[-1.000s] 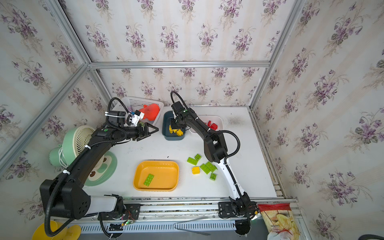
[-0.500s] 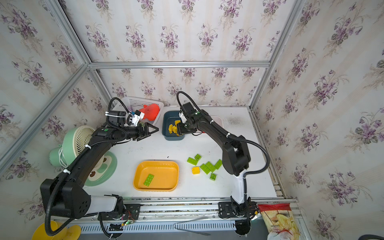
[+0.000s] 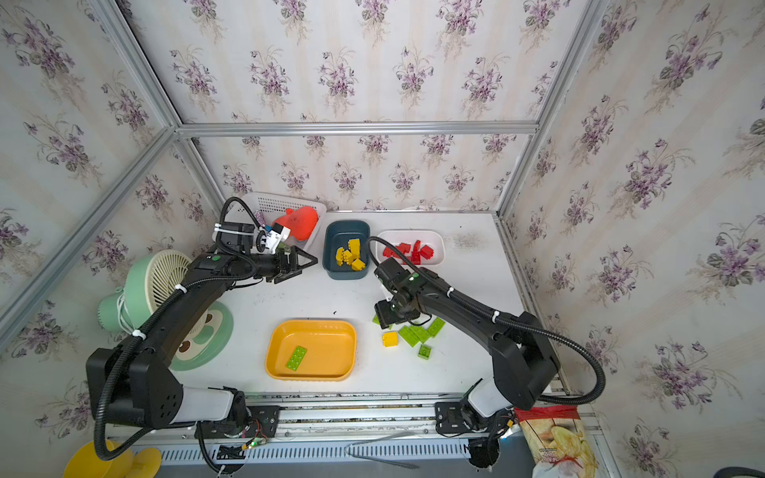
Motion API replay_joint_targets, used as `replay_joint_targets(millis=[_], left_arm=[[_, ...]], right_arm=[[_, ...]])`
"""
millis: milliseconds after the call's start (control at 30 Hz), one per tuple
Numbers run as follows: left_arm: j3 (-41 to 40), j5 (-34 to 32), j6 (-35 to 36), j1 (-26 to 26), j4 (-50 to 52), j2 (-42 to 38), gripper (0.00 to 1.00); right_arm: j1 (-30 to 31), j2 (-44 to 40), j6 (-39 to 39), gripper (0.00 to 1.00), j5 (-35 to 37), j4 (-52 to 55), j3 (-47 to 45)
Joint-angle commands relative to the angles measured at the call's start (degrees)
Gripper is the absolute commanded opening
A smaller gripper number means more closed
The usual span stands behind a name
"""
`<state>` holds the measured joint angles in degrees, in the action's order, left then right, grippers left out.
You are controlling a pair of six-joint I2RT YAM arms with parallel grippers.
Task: Sort the legos into containers by color
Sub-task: Pick up the lego from the bottom-center of the table.
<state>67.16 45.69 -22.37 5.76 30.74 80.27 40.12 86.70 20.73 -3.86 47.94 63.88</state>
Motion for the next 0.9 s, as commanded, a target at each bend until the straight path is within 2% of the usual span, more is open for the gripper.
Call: replay_joint_targets(millis=[0,167,300,867], left_arm=[[0.61,1.33,1.06,0.02,-0.68,0.32,0.99],[0.14,1.52,1.01,-0.03,-0.68,0.11,0.99],[-0.52,1.37,1.1,-0.05,-0.68,-0.77,0.99],[-0.18,2.26,1.06,0.0,-0.42,-0.62,0.99]], right_arm=[[1.76,0.15,3.42,0.69,4.73,0.01,-1.4],[5.2,3.56,5.68,0.7,6.17,-1.36,-2.76],[5.67,5.56,6.26,0.69,6.27,-3.58,-3.64],[7.08,11.09,8.21,0.5,6.61,-6.08,-5.61]])
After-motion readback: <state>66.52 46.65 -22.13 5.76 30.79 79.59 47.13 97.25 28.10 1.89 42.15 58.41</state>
